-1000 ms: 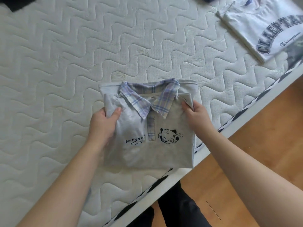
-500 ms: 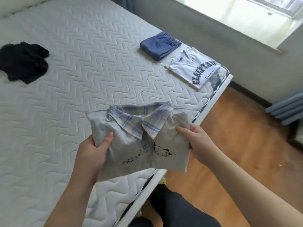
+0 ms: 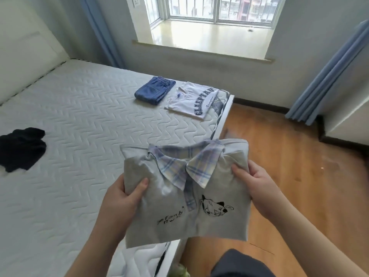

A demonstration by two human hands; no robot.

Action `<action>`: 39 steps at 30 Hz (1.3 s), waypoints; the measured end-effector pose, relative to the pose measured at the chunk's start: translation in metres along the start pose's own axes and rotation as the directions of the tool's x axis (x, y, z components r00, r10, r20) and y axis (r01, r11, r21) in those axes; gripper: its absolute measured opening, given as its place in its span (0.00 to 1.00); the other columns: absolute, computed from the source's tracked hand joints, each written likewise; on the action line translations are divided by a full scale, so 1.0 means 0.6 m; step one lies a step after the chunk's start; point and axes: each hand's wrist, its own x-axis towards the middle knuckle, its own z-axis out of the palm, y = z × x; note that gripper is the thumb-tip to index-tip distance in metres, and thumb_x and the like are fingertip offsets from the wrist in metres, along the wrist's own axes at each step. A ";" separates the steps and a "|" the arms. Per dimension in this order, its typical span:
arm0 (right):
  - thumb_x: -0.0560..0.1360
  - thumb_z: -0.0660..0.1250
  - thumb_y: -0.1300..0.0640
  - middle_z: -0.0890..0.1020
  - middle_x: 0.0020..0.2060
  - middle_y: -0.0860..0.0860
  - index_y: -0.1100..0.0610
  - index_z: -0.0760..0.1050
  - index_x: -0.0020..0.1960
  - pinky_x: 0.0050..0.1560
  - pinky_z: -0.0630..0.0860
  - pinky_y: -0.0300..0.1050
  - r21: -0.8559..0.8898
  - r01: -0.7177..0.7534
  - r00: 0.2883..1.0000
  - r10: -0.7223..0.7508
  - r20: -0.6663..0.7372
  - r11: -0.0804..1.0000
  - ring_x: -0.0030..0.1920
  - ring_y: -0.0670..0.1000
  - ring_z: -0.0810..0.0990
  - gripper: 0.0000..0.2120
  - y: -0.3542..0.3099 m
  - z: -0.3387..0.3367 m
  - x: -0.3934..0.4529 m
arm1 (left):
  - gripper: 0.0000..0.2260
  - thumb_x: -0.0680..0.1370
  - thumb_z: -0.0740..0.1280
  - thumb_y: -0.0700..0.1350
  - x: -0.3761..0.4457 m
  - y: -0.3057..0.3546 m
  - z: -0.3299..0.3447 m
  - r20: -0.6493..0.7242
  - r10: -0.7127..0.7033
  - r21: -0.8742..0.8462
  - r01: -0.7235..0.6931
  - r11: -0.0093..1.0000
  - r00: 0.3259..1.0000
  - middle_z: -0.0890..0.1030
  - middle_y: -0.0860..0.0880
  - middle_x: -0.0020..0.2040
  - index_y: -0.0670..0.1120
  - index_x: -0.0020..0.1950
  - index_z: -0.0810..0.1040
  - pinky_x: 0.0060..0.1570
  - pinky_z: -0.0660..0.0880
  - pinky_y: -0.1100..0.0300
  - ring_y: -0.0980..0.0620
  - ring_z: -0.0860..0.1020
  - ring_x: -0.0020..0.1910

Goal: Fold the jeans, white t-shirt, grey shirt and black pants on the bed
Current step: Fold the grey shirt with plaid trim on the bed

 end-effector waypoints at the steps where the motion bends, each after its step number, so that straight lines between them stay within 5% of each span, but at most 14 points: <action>1: 0.67 0.74 0.39 0.86 0.52 0.54 0.47 0.82 0.53 0.44 0.81 0.41 0.005 0.015 0.999 -0.015 -0.029 1.000 0.51 0.54 0.85 0.18 -0.002 -0.022 -0.015 | 0.13 0.65 0.73 0.60 -0.005 0.006 0.020 0.023 0.001 -0.006 -0.001 1.000 1.000 0.86 0.51 0.46 0.60 0.48 0.83 0.41 0.79 0.52 0.50 0.85 0.43; 4: 0.62 0.76 0.34 0.86 0.51 0.52 0.45 0.82 0.53 0.44 0.81 0.41 0.034 0.063 0.993 -0.059 -0.105 0.997 0.51 0.53 0.85 0.24 -0.012 -0.095 -0.063 | 0.10 0.68 0.77 0.54 -0.022 0.021 0.093 0.101 0.001 -0.027 0.002 1.000 0.995 0.86 0.48 0.46 0.58 0.49 0.84 0.36 0.80 0.59 0.48 0.85 0.44; 8: 0.74 0.70 0.47 0.86 0.51 0.50 0.45 0.82 0.55 0.45 0.80 0.39 0.044 0.098 0.977 -0.087 -0.193 0.994 0.52 0.52 0.85 0.10 -0.042 -0.211 -0.132 | 0.09 0.70 0.73 0.51 -0.045 0.047 0.226 0.214 -0.037 -0.068 0.053 0.996 0.976 0.86 0.43 0.47 0.52 0.49 0.84 0.35 0.80 0.59 0.43 0.85 0.44; 11: 0.79 0.67 0.55 0.86 0.51 0.50 0.48 0.81 0.56 0.44 0.80 0.38 0.022 0.104 0.962 -0.095 -0.256 0.994 0.51 0.51 0.85 0.09 -0.062 -0.301 -0.179 | 0.08 0.71 0.73 0.49 -0.064 0.062 0.330 0.289 -0.040 -0.053 0.057 0.997 0.956 0.86 0.43 0.47 0.52 0.48 0.85 0.36 0.80 0.58 0.42 0.85 0.44; 19: 0.79 0.67 0.54 0.86 0.50 0.49 0.44 0.82 0.54 0.43 0.80 0.38 0.046 0.162 0.877 -0.123 -0.464 0.986 0.51 0.50 0.85 0.08 -0.096 -0.474 -0.229 | 0.07 0.71 0.72 0.46 -0.063 0.121 0.540 0.470 0.025 -0.101 0.026 0.995 0.882 0.86 0.43 0.48 0.49 0.48 0.85 0.37 0.81 0.58 0.46 0.85 0.44; 23: 0.78 0.67 0.50 0.85 0.51 0.44 0.40 0.79 0.57 0.44 0.79 0.34 -0.016 0.163 0.849 -0.149 -0.507 0.986 0.52 0.45 0.84 0.10 -0.110 -0.524 -0.189 | 0.08 0.70 0.72 0.47 -0.009 0.144 0.596 0.506 0.065 -0.097 -0.017 0.995 0.860 0.86 0.42 0.47 0.49 0.48 0.85 0.37 0.81 0.58 0.47 0.85 0.42; 28: 0.78 0.67 0.48 0.85 0.52 0.45 0.40 0.79 0.57 0.52 0.79 0.47 -0.058 0.148 0.816 -0.155 -0.557 0.987 0.52 0.47 0.84 0.09 -0.126 -0.565 -0.085 | 0.09 0.70 0.75 0.48 0.110 0.166 0.657 0.537 0.070 -0.077 -0.034 0.996 0.841 0.86 0.43 0.47 0.49 0.49 0.85 0.37 0.81 0.58 0.46 0.85 0.43; 39: 0.76 0.69 0.49 0.86 0.50 0.50 0.45 0.81 0.53 0.53 0.78 0.53 -0.048 0.123 0.755 -0.125 -0.643 0.991 0.51 0.52 0.85 0.07 -0.211 -0.618 0.104 | 0.08 0.70 0.74 0.52 0.322 0.215 0.774 0.582 0.047 -0.077 -0.003 0.997 0.812 0.86 0.44 0.48 0.52 0.47 0.84 0.48 0.81 0.46 0.42 0.85 0.48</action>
